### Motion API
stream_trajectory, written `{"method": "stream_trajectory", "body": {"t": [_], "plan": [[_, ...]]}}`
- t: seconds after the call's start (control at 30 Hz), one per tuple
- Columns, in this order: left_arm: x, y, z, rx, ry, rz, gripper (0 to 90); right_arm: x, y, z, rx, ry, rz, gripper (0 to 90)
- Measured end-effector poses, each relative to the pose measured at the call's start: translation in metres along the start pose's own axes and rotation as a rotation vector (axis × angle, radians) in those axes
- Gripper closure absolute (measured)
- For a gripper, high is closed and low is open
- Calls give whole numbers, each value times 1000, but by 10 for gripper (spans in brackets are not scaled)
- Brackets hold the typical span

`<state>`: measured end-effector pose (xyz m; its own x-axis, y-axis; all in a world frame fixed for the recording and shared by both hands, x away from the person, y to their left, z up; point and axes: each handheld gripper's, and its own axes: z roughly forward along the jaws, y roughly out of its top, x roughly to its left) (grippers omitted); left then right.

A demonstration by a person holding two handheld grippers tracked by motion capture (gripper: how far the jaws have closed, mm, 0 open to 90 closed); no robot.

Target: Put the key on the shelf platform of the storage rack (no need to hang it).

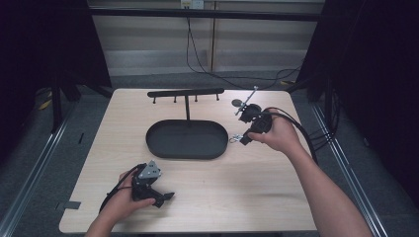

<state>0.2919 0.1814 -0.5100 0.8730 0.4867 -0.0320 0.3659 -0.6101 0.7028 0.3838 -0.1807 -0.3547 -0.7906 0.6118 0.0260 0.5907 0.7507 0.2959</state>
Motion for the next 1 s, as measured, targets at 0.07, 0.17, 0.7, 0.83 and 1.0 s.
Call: {"method": "stream_trajectory", "body": {"t": [0.07,0.17,0.7,0.83,1.0], "plan": [[0,0,0,-1,-1,-1,1,0,2,1,-3,2,6,689],[0,0,0,-1,-1,0,1,-1,7,2,-5,6,4,690],[0,0,0,2,-6,2,1,-3,23,6,-7,17,-7,690],[0,0,0,2,-6,2,1,-1,29,5,-11,16,-19,690],[0,0,0,-1,-2,1,1,2,36,6,-22,14,-22,690]]}}
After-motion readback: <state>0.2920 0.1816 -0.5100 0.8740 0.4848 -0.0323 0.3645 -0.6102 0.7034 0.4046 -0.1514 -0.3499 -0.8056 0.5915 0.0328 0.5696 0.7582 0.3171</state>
